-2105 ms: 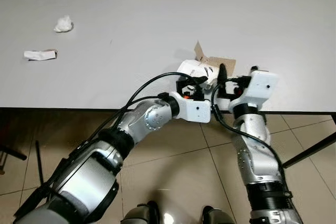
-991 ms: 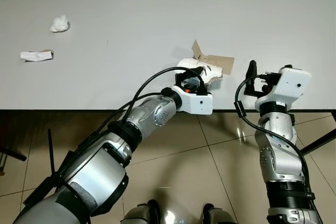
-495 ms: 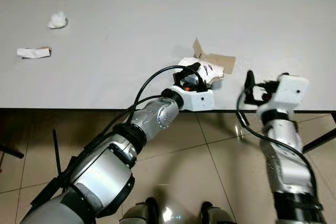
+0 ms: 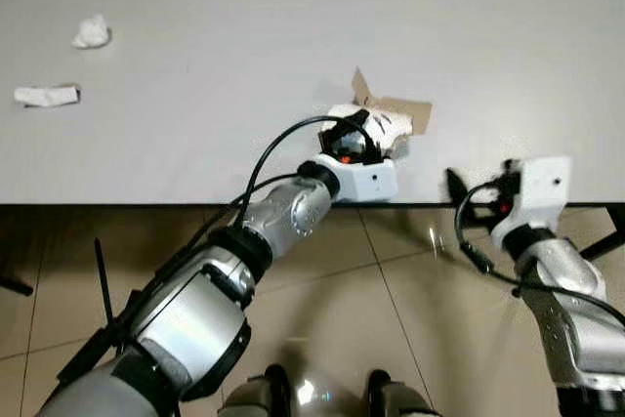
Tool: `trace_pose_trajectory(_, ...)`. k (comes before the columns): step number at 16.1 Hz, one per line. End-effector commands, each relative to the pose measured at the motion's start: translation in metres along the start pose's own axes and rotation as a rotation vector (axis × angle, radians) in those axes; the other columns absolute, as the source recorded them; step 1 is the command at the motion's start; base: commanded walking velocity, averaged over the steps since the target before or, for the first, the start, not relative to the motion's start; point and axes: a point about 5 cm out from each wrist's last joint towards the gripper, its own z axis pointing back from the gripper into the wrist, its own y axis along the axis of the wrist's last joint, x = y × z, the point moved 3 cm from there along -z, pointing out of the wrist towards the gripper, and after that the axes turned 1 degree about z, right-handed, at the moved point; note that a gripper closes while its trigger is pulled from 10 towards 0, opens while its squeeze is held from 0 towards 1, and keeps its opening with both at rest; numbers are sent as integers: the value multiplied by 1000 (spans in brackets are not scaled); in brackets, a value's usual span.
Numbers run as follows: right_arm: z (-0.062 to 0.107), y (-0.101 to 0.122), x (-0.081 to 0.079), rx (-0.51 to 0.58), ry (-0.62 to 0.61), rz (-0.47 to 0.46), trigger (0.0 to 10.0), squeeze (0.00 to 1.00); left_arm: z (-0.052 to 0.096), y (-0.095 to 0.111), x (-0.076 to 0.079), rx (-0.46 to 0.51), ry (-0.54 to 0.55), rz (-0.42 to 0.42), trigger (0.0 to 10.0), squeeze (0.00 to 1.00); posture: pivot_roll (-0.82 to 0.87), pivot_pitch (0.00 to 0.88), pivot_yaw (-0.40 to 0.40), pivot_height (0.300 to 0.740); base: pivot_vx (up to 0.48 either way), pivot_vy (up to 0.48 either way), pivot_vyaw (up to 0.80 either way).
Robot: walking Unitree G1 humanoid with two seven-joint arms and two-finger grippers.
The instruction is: Picking trash to rubbish bin
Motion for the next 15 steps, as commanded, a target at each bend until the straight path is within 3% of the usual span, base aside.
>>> trace_pose_trajectory(1, 3, 3, -4, -7, 38, -1, 10000, 0, 8, -13, 20, -59, -72, -2, 10000, 0, -150, 249, 52, 740, 0, 0, 0)
trace_pose_trajectory(7, 9, 2, 1, -35, 15, -8, 10000, 0, 11, -21, 25, -95, -106, -32, 10000, 0, -166, 255, 59, 740, 0, 0, 0)
trace_pose_trajectory(15, 10, 4, -8, -31, 32, -15, 10000, 0, 9, -26, 20, -147, -76, -47, 10000, 0, -186, 261, 55, 740, 0, 0, 0)
